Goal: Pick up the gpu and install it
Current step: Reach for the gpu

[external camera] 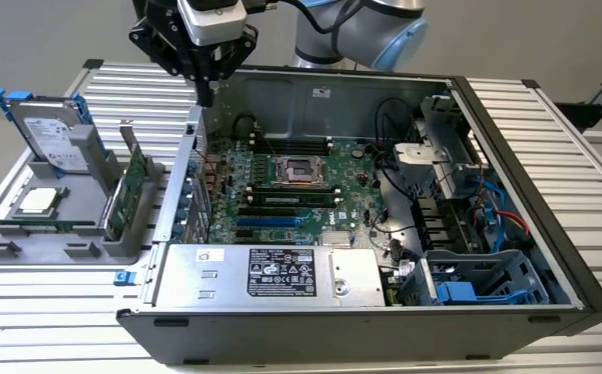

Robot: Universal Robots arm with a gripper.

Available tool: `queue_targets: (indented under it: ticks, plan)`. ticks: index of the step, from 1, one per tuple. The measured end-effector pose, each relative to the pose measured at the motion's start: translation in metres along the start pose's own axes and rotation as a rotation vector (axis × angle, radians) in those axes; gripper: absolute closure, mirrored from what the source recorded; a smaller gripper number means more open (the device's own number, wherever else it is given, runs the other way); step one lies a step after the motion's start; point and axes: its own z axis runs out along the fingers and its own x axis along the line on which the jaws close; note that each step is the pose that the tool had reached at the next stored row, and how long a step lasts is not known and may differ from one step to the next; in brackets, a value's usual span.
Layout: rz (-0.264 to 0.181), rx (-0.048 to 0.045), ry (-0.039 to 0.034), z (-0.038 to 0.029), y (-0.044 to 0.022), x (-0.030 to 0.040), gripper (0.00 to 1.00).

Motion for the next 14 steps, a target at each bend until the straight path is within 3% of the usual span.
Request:
queue_targets:
  ticks: [14]
  plan:
    - [0.000, 0.0000, 0.0000, -0.0003, -0.0008, 0.0120, 1.00]
